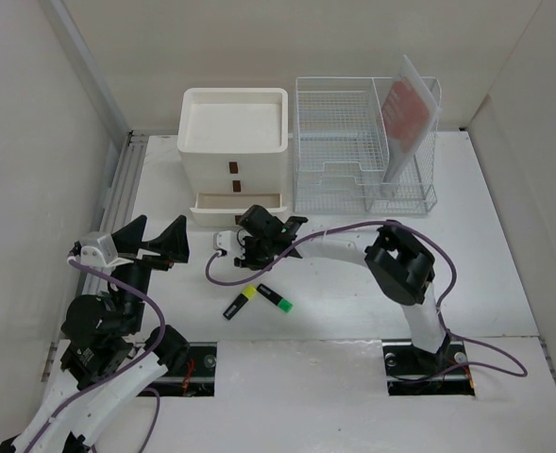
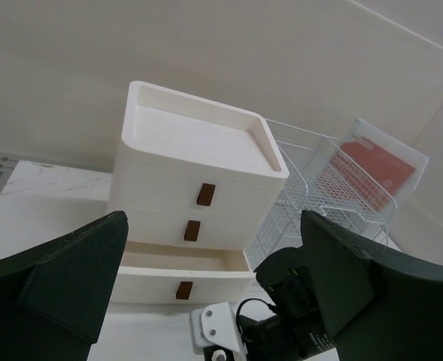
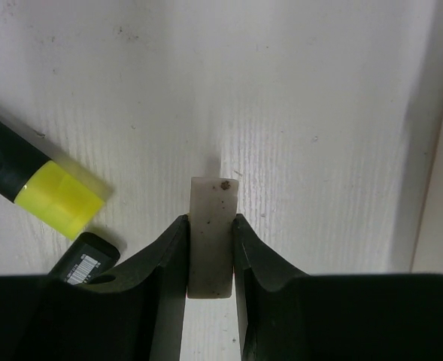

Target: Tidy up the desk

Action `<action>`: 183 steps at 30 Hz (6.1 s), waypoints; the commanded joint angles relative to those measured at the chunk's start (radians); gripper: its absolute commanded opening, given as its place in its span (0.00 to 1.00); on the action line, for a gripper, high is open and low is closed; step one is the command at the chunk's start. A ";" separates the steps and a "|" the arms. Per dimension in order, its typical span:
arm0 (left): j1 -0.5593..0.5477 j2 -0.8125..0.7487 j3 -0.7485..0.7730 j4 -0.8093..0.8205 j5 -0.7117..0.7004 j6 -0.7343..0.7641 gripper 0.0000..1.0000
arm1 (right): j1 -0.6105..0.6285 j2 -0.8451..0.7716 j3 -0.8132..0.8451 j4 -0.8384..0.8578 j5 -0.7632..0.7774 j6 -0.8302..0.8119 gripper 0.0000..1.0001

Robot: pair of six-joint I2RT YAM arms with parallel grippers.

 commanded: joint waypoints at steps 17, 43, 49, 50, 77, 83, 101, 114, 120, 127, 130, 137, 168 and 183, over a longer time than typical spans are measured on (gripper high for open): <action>-0.004 -0.013 0.001 0.052 -0.012 0.015 0.98 | 0.007 -0.158 0.027 0.104 0.282 -0.032 0.00; -0.004 -0.004 -0.008 0.052 -0.012 0.015 0.98 | -0.101 -0.002 0.275 0.166 0.413 -0.092 0.00; -0.004 -0.004 -0.008 0.052 -0.012 0.015 0.98 | -0.122 0.058 0.331 0.136 0.413 -0.072 0.00; -0.004 -0.004 -0.008 0.052 -0.012 0.015 0.98 | -0.122 0.058 0.331 0.136 0.413 -0.063 0.00; -0.004 -0.004 -0.008 0.052 -0.012 0.015 0.98 | -0.122 -0.109 0.197 0.146 0.248 -0.014 0.14; -0.004 -0.004 -0.008 0.052 -0.012 0.015 0.98 | -0.122 -0.094 0.228 -0.092 -0.184 -0.178 0.00; -0.004 -0.004 -0.008 0.052 -0.012 0.015 0.98 | -0.102 0.093 0.272 0.040 0.124 -0.060 0.00; -0.004 -0.004 -0.008 0.052 -0.012 0.015 0.98 | -0.102 0.176 0.325 0.172 0.387 -0.017 0.00; -0.004 -0.004 -0.008 0.052 -0.012 0.015 0.98 | -0.102 0.194 0.325 0.227 0.457 -0.017 0.00; -0.004 -0.004 -0.008 0.052 -0.012 0.015 0.98 | -0.102 0.204 0.334 0.271 0.493 -0.017 0.00; -0.004 -0.004 -0.008 0.052 -0.012 0.015 0.98 | -0.102 0.204 0.343 0.291 0.493 -0.017 0.00; -0.004 -0.004 -0.008 0.052 -0.012 0.015 0.98 | -0.093 0.204 0.352 0.301 0.511 -0.039 0.00; -0.004 -0.004 -0.008 0.052 -0.012 0.015 0.98 | -0.084 0.241 0.342 0.411 0.597 -0.098 0.00; -0.004 0.021 -0.027 0.071 -0.002 0.015 0.95 | -0.027 -0.219 0.079 0.106 0.245 0.029 0.60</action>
